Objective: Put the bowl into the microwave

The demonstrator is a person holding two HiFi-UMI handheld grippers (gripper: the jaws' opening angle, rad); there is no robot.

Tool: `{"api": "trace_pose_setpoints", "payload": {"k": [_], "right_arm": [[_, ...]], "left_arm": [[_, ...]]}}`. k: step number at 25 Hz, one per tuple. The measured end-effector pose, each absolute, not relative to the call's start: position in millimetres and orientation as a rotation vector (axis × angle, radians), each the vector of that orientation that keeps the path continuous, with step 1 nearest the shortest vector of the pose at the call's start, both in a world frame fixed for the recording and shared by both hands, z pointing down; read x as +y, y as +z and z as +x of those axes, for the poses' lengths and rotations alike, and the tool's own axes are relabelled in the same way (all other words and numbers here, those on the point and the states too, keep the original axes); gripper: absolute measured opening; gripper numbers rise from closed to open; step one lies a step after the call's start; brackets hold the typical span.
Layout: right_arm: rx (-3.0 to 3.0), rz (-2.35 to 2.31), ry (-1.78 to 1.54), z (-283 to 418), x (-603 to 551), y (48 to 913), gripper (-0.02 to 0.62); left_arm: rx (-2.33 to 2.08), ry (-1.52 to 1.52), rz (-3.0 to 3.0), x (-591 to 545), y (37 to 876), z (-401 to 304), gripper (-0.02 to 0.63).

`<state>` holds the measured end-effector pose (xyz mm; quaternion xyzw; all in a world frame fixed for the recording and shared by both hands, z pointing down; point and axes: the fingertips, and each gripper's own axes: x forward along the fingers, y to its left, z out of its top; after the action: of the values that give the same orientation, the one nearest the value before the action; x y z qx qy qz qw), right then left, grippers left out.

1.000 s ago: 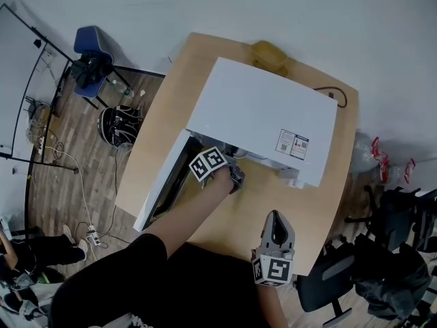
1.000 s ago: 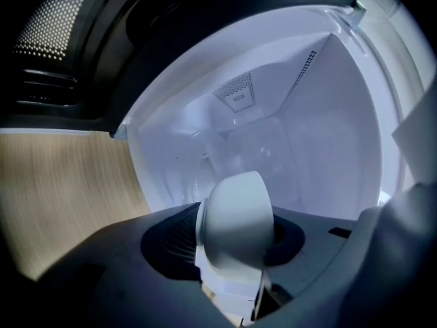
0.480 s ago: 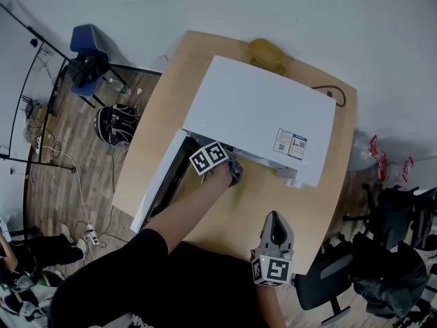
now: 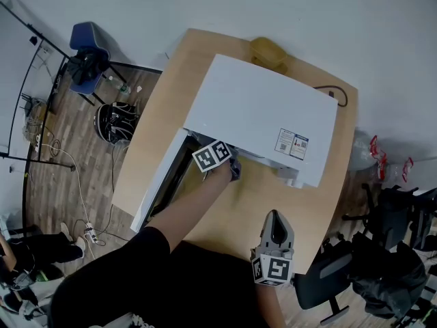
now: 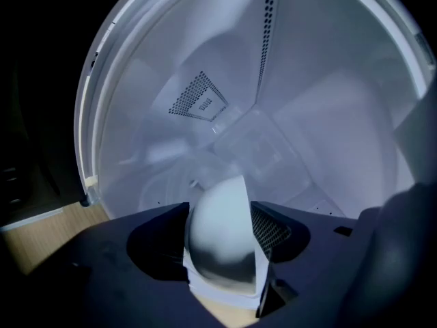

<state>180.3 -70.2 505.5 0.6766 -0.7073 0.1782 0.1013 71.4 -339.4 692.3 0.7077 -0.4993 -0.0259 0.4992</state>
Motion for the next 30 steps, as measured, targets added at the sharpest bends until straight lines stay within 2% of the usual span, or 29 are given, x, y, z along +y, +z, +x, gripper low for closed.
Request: {"api": "trace_pose_setpoints", "payload": {"k": [14,23,30], "right_arm": [[-2.077,1.982,0.536,176.8,-67.5,508.1,0.061],[-2.108,1.938,0.526,165.5,-68.8,506.5,0.061],[-2.085,1.94,0.443,165.6,-60.8,498.8,0.061]], "left_arm": [[-1.259,-0.028,1.975,-347.2,686.5,71.8,0.33],[-1.259,0.043,2.059,-348.6,688.3,71.0,0.354],[-1.245,-0.018,2.02,-348.6,685.0,65.2,0.354]]}}
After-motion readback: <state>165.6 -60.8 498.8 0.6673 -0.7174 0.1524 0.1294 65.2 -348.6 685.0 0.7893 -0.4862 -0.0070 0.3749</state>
